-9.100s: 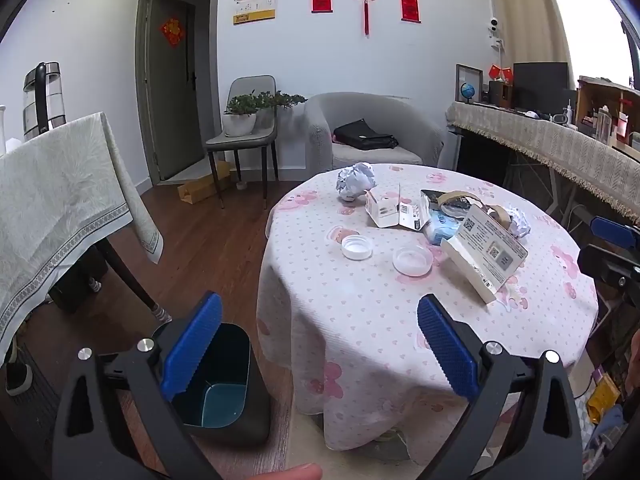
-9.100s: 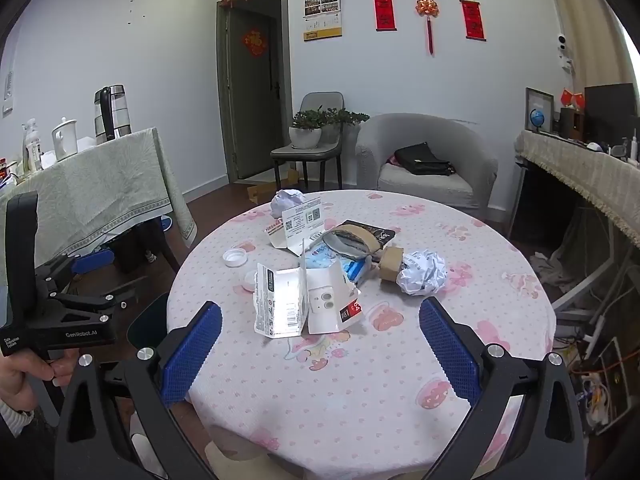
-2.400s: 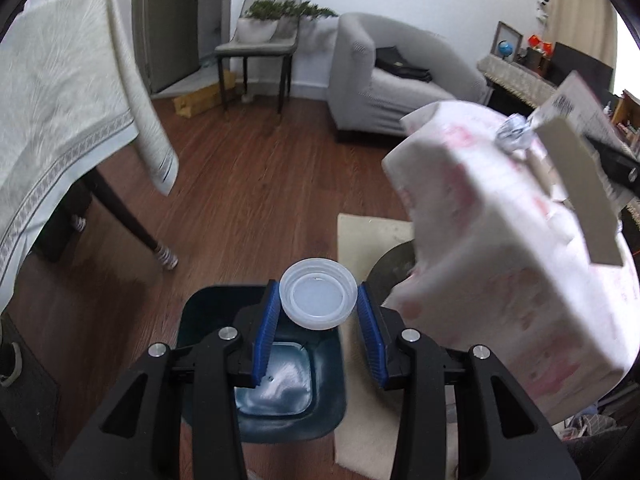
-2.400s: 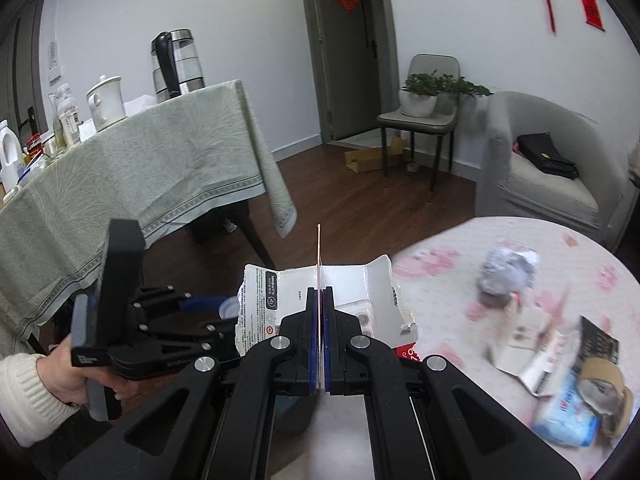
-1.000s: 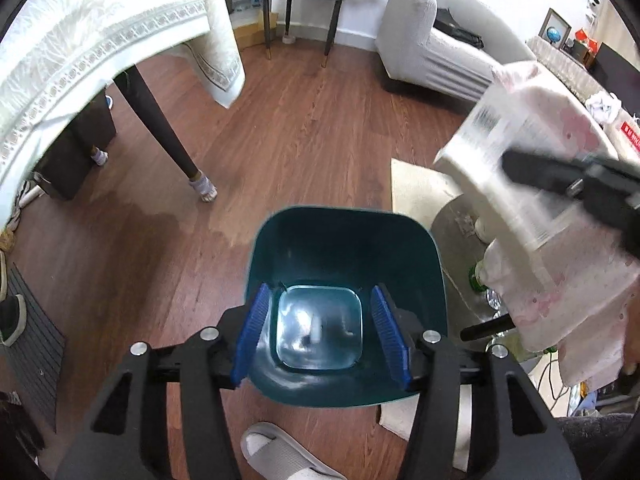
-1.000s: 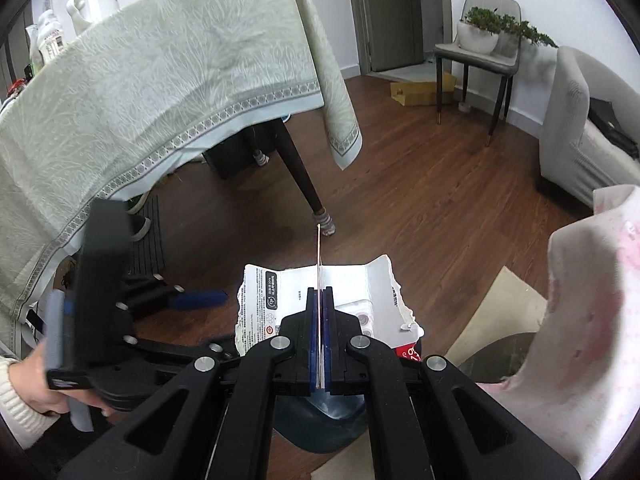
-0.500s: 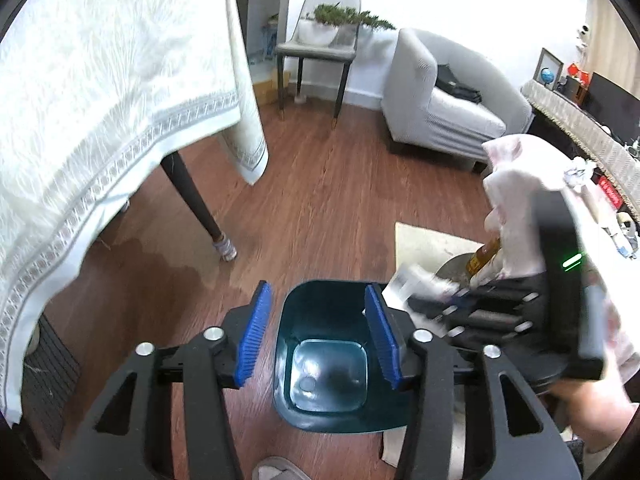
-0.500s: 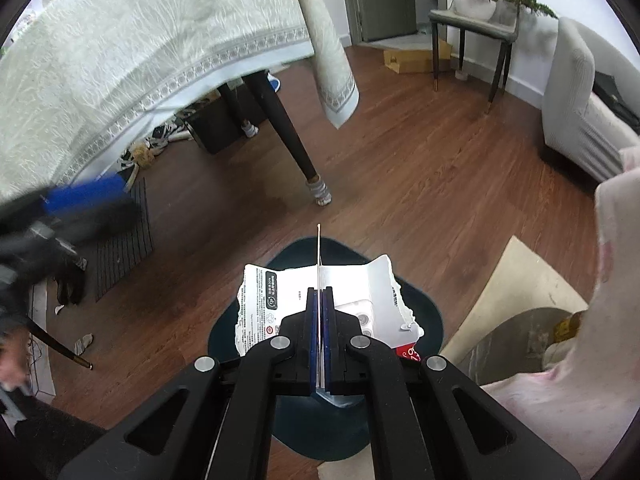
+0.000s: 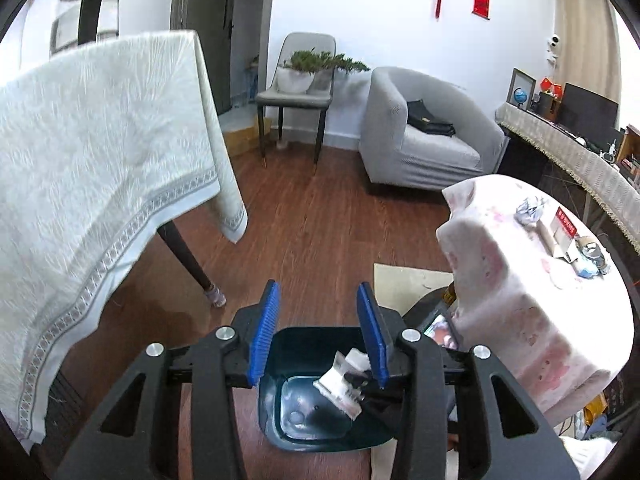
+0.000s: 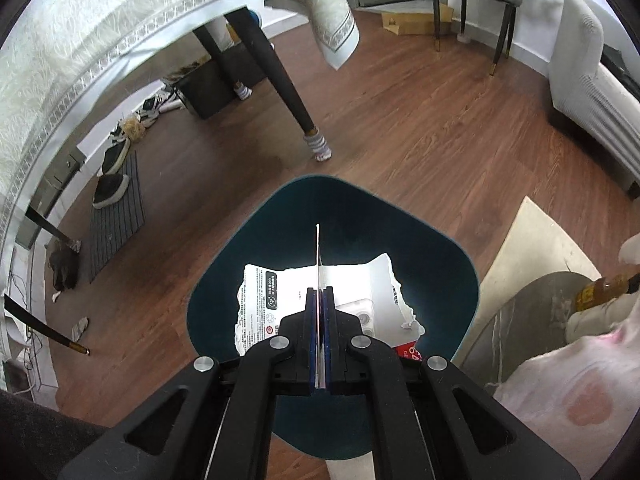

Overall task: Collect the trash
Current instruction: 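Open the left gripper over the bin while the right gripper releases the paper box into it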

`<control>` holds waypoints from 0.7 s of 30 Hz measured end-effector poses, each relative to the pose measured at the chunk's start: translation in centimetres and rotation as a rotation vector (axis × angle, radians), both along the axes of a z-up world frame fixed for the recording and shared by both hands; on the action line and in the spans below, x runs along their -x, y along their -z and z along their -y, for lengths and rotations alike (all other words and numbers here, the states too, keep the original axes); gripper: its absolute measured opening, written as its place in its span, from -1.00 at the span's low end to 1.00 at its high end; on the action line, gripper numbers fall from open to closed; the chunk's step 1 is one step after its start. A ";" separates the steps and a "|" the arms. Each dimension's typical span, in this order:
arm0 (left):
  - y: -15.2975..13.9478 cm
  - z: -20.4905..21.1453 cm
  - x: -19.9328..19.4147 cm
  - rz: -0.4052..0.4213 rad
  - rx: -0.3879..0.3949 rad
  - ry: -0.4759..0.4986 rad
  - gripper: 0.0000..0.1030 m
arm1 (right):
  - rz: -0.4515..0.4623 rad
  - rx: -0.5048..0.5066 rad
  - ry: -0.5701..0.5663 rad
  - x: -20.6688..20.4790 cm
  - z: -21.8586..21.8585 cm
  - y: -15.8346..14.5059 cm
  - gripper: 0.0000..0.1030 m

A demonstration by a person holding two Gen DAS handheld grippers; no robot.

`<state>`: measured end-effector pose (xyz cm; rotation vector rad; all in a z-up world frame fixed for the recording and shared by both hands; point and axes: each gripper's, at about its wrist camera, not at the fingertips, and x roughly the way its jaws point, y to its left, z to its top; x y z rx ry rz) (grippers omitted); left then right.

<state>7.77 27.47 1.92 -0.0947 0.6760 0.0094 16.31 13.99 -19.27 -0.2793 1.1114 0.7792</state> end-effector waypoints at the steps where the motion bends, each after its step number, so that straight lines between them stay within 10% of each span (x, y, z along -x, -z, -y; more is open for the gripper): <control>1: -0.2 0.0 0.2 0.004 -0.003 0.001 -0.18 | 0.000 0.005 0.000 0.1 0.0 0.2 -0.87; 5: -0.6 -0.4 0.5 0.019 0.009 -0.008 -0.18 | -0.002 0.003 -0.008 0.8 0.2 0.3 0.15; 21: -4.6 2.2 -0.1 0.126 0.054 -0.030 -0.01 | 0.116 -0.094 -0.071 3.2 4.6 -7.7 0.16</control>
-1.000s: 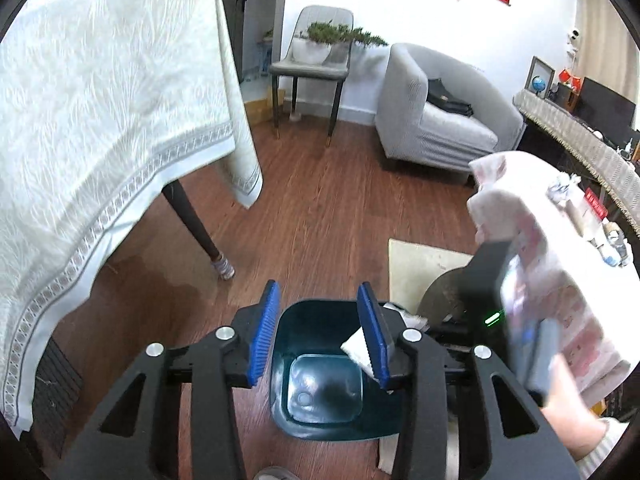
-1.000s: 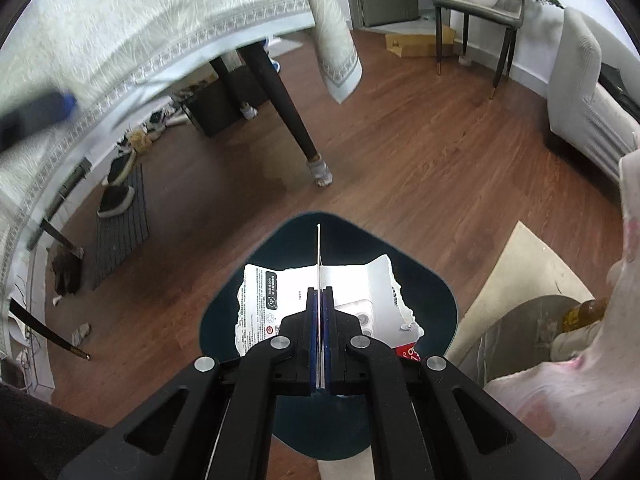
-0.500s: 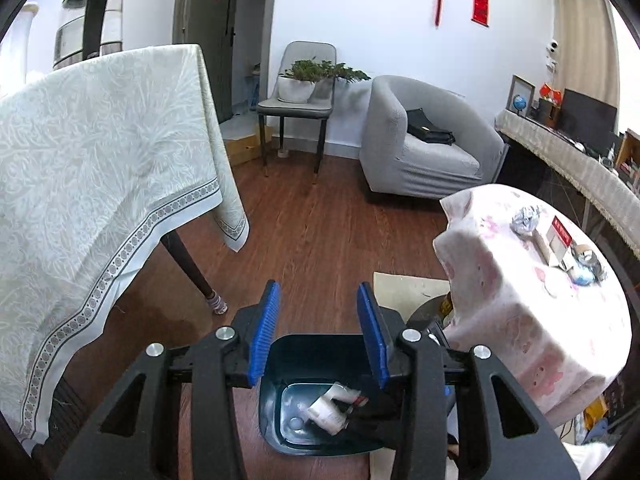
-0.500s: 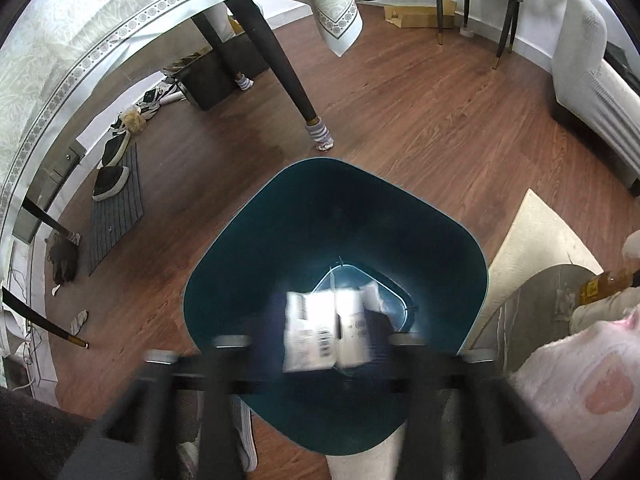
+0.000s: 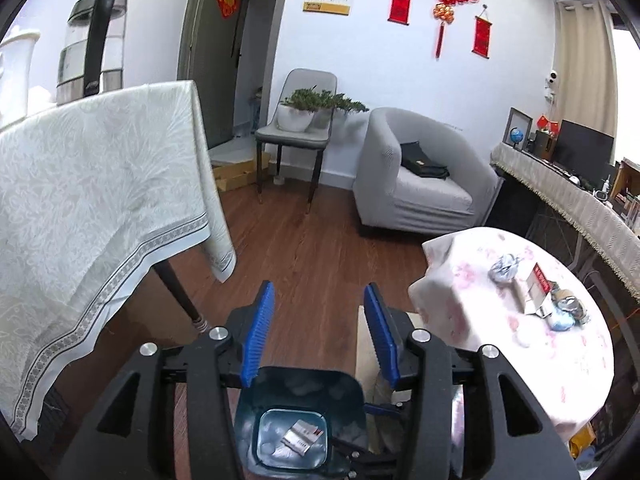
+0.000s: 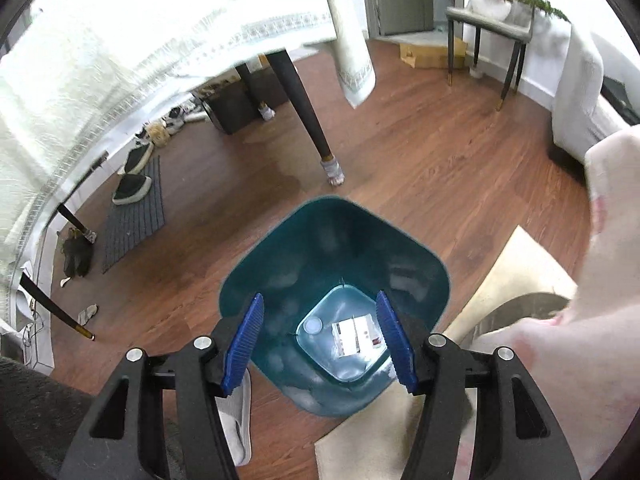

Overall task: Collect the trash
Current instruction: 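Open the left gripper over the bin while the right gripper releases the paper box into it, then move both grippers back over the table toward the remaining trash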

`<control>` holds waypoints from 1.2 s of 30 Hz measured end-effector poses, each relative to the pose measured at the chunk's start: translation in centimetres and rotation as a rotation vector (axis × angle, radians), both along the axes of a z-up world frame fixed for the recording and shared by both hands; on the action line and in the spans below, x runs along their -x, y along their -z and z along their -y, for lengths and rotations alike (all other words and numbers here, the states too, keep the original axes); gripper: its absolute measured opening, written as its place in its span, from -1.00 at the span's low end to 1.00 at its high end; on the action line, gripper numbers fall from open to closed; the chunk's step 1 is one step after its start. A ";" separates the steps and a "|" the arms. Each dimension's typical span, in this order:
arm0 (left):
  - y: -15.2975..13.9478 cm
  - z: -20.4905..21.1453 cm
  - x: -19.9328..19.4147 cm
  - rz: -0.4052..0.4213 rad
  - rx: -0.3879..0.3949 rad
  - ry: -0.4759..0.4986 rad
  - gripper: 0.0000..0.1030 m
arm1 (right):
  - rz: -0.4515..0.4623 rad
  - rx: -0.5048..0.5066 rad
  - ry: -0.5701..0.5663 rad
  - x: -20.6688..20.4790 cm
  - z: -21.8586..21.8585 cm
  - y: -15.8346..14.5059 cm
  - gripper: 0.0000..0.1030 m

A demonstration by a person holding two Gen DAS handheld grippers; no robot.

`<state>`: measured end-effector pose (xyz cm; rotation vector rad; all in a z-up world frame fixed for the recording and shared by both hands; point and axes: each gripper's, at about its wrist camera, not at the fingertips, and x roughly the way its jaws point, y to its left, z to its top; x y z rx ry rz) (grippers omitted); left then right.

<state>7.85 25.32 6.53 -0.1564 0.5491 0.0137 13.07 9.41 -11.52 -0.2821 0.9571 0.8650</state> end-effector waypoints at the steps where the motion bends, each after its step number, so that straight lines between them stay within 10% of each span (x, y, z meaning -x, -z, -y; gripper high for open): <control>1: -0.3 0.5 -0.1 0.010 -0.002 0.005 0.04 | 0.011 -0.013 -0.002 0.2 0.5 -0.7 0.16; 17: -0.6 8.0 -1.8 0.041 -0.059 0.098 0.23 | 0.194 -0.136 0.085 1.0 10.5 -10.4 0.15; 36: 2.5 16.9 -4.4 -0.035 -0.037 0.277 0.25 | 0.256 -0.163 0.316 -1.0 24.0 -12.8 0.16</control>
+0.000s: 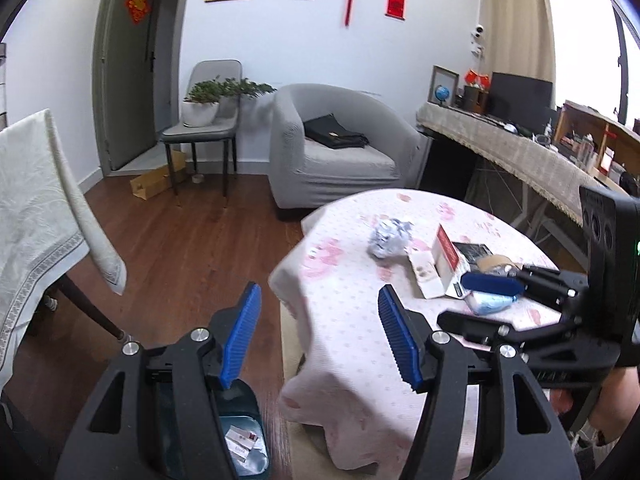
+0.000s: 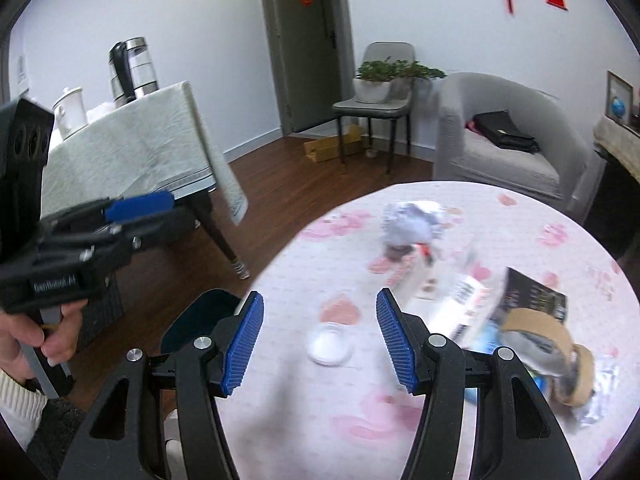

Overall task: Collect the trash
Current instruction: 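Move both grippers back over the table toward the remaining trash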

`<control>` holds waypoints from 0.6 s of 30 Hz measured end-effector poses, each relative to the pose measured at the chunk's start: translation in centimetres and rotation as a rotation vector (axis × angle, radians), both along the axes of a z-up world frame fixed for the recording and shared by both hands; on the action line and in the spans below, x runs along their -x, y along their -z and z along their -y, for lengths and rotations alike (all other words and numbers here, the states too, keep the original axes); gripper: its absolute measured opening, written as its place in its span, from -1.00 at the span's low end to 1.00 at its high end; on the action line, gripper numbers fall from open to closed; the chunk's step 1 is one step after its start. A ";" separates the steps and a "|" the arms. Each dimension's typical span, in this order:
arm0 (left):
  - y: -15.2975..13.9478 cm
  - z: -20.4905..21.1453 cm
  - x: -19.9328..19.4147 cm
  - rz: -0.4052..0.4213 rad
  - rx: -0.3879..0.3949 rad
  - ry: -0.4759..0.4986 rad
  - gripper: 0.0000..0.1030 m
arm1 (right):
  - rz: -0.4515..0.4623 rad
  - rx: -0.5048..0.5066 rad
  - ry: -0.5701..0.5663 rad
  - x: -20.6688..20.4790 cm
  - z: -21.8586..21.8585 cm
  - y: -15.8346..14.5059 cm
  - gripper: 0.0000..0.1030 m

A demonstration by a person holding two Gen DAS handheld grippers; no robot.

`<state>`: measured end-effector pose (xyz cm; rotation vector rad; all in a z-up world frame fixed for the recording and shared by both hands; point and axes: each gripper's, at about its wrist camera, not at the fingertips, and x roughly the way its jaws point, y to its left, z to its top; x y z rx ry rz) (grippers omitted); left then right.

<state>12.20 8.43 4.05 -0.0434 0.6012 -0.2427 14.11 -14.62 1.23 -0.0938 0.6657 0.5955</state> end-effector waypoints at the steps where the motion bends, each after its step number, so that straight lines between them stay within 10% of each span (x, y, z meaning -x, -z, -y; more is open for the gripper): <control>1: 0.2 0.4 -0.1 -0.005 -0.001 0.008 0.25 | 0.001 0.001 0.010 0.0 0.7 0.0 0.16; 18: 4.4 7.6 -1.3 -0.097 -0.061 0.152 0.25 | 0.028 -0.002 0.156 -0.2 8.4 -0.4 0.28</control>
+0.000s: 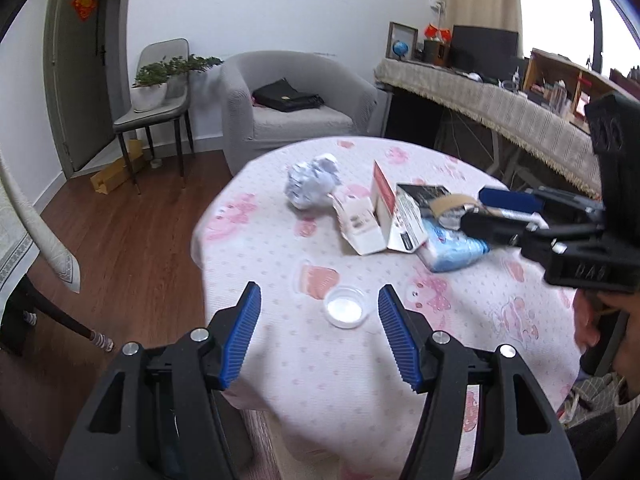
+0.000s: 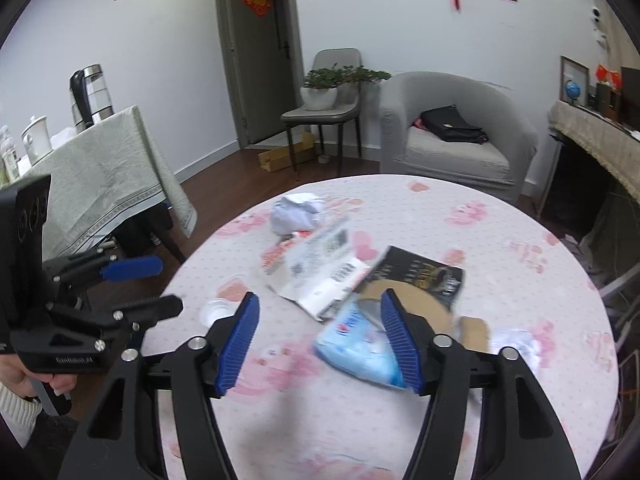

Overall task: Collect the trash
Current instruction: 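Move both grippers back over the table toward the remaining trash, then grasp the crumpled foil ball with the right gripper while the left grasps the white bottle cap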

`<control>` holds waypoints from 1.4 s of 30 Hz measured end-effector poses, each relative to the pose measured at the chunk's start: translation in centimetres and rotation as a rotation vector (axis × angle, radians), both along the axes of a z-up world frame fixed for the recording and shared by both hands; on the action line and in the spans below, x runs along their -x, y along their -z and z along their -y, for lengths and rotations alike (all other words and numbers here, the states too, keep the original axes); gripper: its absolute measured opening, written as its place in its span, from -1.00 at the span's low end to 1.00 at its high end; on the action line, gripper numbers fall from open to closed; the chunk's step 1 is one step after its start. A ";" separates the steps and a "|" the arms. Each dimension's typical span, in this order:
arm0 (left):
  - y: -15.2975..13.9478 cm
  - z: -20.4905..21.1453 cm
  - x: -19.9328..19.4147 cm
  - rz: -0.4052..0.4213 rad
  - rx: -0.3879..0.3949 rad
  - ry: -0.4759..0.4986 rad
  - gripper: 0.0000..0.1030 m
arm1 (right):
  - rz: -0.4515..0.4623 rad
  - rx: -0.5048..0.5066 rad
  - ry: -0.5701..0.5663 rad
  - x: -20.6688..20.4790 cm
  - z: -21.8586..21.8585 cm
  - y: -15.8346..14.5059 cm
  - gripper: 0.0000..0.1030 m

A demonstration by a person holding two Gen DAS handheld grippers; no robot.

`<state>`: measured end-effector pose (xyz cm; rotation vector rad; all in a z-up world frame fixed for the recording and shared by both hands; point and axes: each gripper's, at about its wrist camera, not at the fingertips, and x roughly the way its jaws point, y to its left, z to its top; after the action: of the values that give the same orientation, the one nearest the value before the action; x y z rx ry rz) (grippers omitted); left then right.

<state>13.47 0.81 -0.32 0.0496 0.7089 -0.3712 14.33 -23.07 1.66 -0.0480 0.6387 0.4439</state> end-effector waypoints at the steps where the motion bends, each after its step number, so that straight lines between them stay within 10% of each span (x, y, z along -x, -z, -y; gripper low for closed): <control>1: 0.4 0.5 -0.2 -0.011 -0.006 0.007 0.25 | 0.001 0.001 0.008 0.0 0.5 0.0 0.29; 15: 3.1 2.7 -1.6 -0.045 -0.067 -0.017 0.16 | 0.003 0.033 0.117 0.4 6.3 0.7 0.45; 25: 3.1 3.5 -1.5 -0.020 -0.084 -0.014 -0.36 | -0.017 0.004 0.227 0.2 10.2 0.9 0.47; 42: 2.9 3.3 -1.4 -0.014 -0.074 -0.025 -0.37 | -0.113 -0.012 0.257 -1.2 11.0 3.0 0.47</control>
<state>14.92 -2.53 -3.20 0.1077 0.7360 -0.3217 15.54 -34.05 -1.29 0.0710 0.7428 0.2034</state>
